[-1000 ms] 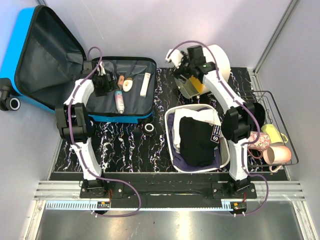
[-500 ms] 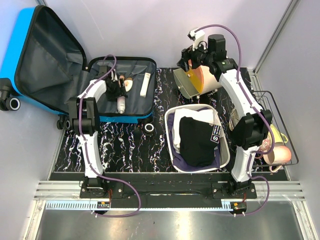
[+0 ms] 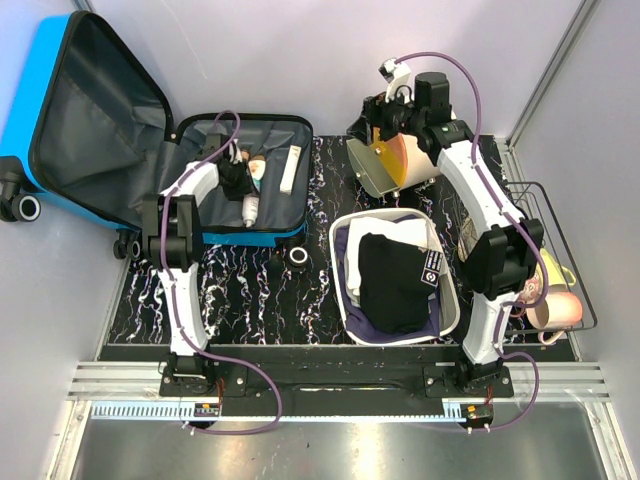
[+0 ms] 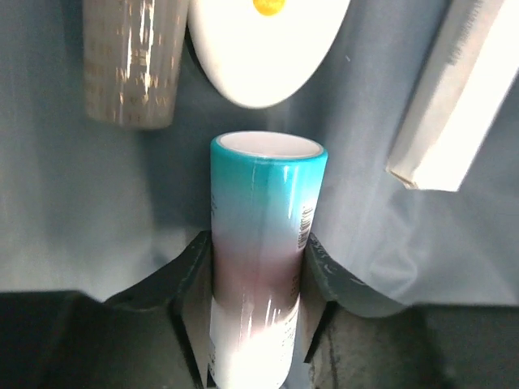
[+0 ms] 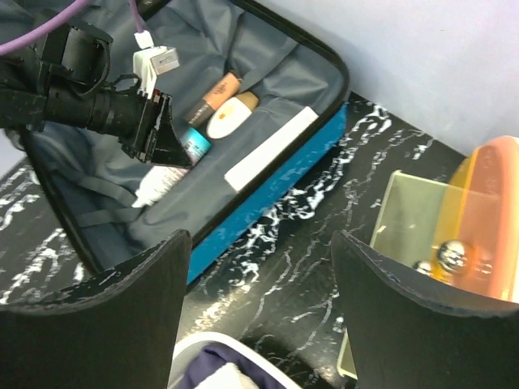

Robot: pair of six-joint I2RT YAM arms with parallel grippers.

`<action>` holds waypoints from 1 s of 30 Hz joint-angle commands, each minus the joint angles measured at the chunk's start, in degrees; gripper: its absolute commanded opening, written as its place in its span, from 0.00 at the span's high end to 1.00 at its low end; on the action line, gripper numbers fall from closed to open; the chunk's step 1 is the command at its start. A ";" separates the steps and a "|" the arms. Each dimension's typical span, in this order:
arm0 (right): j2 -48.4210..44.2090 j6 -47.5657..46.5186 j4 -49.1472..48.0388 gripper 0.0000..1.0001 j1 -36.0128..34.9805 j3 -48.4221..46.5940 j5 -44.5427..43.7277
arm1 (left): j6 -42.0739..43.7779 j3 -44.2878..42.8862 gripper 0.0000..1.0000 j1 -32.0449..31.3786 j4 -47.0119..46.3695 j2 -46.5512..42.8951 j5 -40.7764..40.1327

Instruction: Open, take out, and arrange the luggage

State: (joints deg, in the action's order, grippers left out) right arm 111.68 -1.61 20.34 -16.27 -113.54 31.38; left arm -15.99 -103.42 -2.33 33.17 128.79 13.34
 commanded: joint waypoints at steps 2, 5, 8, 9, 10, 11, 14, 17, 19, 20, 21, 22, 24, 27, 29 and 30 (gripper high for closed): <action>3.01 10.73 -5.83 0.23 0.01 -3.53 9.20 | -5.80 7.52 1.00 -0.13 -18.38 -18.28 13.45; 4.86 18.11 -12.23 0.23 -0.16 -3.71 13.43 | -10.46 9.63 1.00 -0.22 -26.03 -22.26 16.36; 6.79 23.84 -17.34 0.24 -1.65 -4.23 14.41 | -15.73 10.08 1.00 -0.83 -31.40 -25.16 17.50; 7.67 23.93 -17.78 0.24 -2.18 -5.02 14.50 | -16.96 10.08 1.00 -1.18 -32.54 -25.95 18.03; 7.94 23.93 -18.49 0.24 -2.79 -5.29 14.50 | -18.88 9.82 1.00 -1.36 -34.64 -26.39 18.90; 8.20 24.10 -18.93 0.24 -4.02 -5.55 14.50 | -19.69 9.64 1.00 -1.71 -35.44 -26.57 19.17; 9.61 24.46 -20.85 0.23 -6.48 -6.26 13.63 | -22.06 9.72 1.00 -2.77 -38.87 -27.72 20.14; 11.27 26.30 -24.20 0.21 -7.72 -7.84 13.27 | -23.21 9.20 1.00 -3.91 -40.37 -28.07 20.58; 11.98 27.79 -26.04 0.19 -8.95 -9.15 13.18 | -23.56 8.85 1.00 -4.44 -40.37 -28.33 20.67; 12.94 28.23 -26.57 0.18 -9.30 -9.51 13.53 | -24.00 8.93 1.00 -4.70 -40.55 -28.33 20.67; 13.47 28.59 -26.84 0.18 -10.00 -10.64 13.80 | -24.35 9.02 1.00 -4.88 -40.90 -28.42 20.67; 13.83 28.85 -26.93 0.17 -10.44 -11.09 13.80 | -25.05 9.28 1.00 -4.88 -41.60 -28.51 20.67; 14.88 29.03 -27.02 0.17 -11.15 -11.79 13.71 | -25.84 9.55 1.00 -5.14 -42.92 -28.86 20.67; 16.20 29.03 -25.70 0.17 -12.55 -12.49 11.69 | -26.81 9.81 1.00 -5.49 -43.62 -28.69 19.97; 17.34 29.47 -24.56 0.21 -13.17 -13.46 10.12 | -27.95 10.25 1.00 -5.67 -44.50 -28.77 19.79; 17.87 29.82 -24.30 0.24 -13.26 -14.60 9.76 | -28.13 10.60 1.00 -5.84 -45.20 -29.03 19.88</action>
State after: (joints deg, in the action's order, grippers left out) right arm 127.39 26.55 -3.20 -28.45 -123.79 43.70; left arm -41.10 -92.84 -7.64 -3.92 102.06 32.45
